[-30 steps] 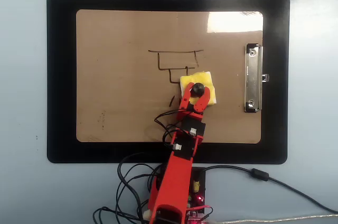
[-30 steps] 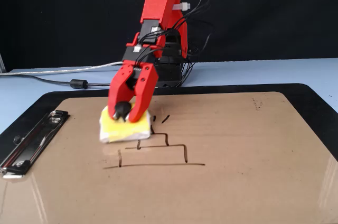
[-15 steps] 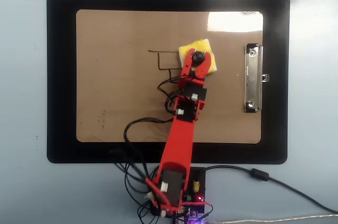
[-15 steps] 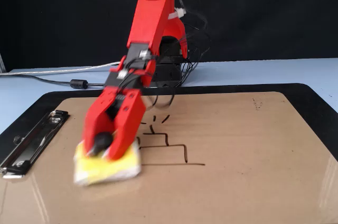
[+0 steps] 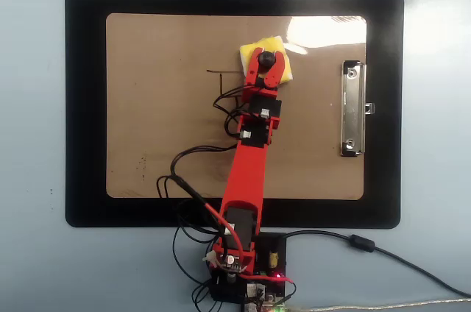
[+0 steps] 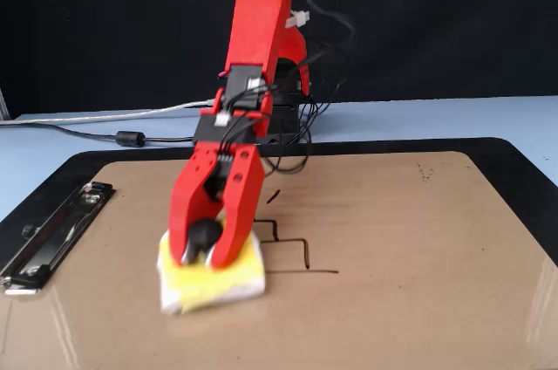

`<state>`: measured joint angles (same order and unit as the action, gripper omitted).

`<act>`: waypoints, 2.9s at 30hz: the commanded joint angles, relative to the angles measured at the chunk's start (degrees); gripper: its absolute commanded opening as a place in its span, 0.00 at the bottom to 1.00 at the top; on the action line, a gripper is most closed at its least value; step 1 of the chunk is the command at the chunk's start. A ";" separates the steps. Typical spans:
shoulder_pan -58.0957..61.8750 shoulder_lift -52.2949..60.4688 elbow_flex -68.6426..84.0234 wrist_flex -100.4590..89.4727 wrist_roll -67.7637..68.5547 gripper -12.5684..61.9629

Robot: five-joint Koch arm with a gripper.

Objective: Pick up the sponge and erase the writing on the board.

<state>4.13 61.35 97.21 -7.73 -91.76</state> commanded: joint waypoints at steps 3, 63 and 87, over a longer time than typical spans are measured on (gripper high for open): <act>0.88 8.53 13.89 -0.35 -1.32 0.06; 7.82 43.95 62.40 -19.16 4.57 0.06; -4.66 42.19 58.36 -16.00 -2.81 0.06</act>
<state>0.00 106.79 159.08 -22.50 -92.46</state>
